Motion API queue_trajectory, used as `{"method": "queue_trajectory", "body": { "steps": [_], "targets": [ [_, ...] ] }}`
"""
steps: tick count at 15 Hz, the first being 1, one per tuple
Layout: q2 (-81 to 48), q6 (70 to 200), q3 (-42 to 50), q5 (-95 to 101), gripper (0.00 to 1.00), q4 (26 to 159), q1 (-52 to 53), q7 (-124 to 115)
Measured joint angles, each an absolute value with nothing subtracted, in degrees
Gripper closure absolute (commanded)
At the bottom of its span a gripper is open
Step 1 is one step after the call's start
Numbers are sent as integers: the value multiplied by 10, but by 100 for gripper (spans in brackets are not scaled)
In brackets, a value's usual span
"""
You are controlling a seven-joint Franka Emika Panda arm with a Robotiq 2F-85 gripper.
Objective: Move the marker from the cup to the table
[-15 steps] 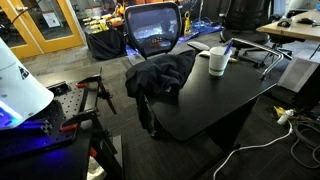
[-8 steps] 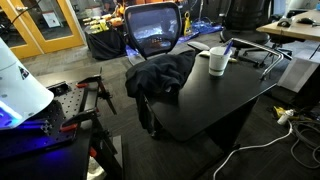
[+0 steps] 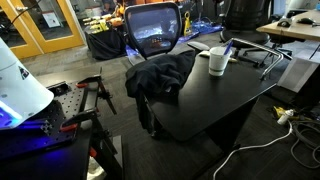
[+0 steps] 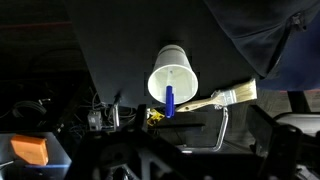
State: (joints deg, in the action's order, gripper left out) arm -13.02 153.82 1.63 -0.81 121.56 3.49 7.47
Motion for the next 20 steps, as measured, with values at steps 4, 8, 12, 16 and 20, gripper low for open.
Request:
{"method": "queue_trajectory", "body": {
  "steps": [4,8,12,16,20],
  "targets": [
    [-130,1538,16,-8,0,1215,35,75],
    [-147,1537,15,-3,0,1208,33,57],
    [-187,1537,17,13,0,1177,33,23],
    [-229,1537,22,31,0,1144,34,-8],
    [-264,1534,22,35,0,1116,35,-17]
  ]
}}
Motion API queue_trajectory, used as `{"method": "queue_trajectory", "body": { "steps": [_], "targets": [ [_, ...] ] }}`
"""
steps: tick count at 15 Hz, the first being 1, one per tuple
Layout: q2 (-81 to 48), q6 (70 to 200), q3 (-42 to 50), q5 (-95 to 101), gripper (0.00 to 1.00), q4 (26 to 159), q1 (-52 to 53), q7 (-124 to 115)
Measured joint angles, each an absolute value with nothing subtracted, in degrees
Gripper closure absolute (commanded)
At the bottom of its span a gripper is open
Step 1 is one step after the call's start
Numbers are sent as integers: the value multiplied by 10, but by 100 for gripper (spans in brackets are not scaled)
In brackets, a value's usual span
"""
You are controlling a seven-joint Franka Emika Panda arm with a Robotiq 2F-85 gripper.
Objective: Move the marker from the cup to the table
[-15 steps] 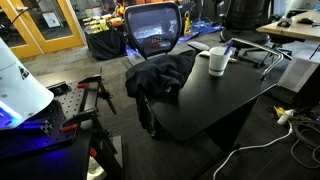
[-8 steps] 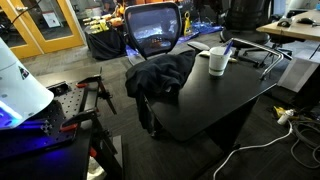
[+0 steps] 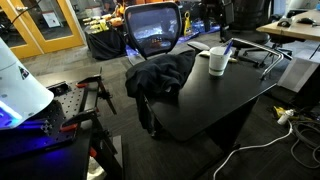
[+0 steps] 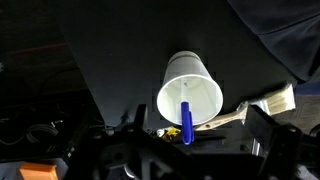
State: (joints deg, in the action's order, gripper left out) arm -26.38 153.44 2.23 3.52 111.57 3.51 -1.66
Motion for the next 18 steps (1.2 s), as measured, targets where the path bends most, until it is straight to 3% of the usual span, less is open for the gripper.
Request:
{"method": "queue_trajectory", "body": {
  "steps": [11,18],
  "targets": [
    [-331,1551,22,48,0,1057,41,-16],
    [-368,1628,23,53,0,1036,43,-16]
  ]
}}
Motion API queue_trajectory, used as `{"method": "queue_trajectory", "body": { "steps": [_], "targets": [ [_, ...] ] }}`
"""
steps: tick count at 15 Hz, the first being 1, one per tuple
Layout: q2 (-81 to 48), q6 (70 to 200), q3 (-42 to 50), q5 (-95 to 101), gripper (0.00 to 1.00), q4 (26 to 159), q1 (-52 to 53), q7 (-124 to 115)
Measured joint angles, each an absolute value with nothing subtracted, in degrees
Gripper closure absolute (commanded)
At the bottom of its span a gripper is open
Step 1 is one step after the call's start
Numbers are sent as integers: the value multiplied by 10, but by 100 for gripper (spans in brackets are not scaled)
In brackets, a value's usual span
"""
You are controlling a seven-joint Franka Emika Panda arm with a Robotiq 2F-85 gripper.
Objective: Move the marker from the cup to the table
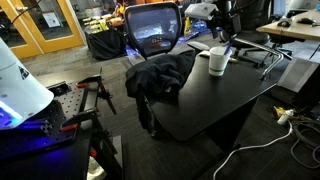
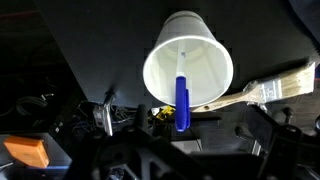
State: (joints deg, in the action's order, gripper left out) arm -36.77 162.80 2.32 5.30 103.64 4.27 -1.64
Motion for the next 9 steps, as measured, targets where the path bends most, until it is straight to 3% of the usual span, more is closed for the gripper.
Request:
{"method": "queue_trajectory", "body": {
  "steps": [9],
  "targets": [
    [-409,1648,28,47,0,994,41,-17]
  ]
}}
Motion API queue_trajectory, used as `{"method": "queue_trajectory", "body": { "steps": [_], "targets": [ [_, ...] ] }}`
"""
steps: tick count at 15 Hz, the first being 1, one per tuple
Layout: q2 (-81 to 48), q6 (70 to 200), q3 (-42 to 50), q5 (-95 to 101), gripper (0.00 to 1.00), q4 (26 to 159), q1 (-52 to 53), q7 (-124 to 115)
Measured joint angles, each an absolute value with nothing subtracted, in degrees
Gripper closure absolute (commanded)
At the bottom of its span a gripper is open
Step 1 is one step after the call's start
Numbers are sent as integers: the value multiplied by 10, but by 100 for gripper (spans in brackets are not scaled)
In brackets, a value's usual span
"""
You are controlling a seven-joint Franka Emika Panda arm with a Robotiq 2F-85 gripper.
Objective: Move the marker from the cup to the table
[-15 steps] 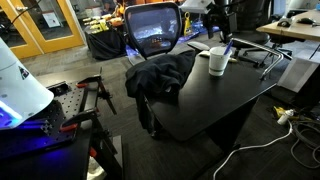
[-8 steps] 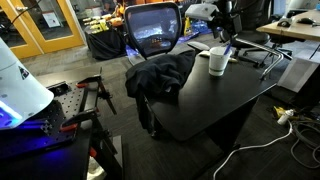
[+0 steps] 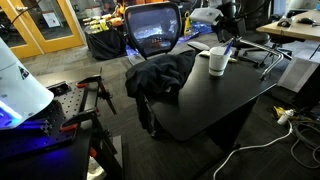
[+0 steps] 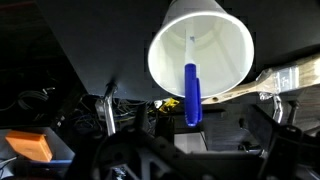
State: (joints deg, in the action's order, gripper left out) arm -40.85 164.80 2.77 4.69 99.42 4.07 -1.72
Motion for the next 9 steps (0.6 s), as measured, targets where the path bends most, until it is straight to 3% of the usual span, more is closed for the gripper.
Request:
{"method": "queue_trajectory", "body": {
  "steps": [5,6,7,9],
  "targets": [
    [-429,1648,28,41,0,970,37,-17],
    [-433,1648,28,39,25,966,37,-17],
    [-437,1648,28,37,28,963,36,-17],
    [-443,1647,28,35,44,955,35,-17]
  ]
}}
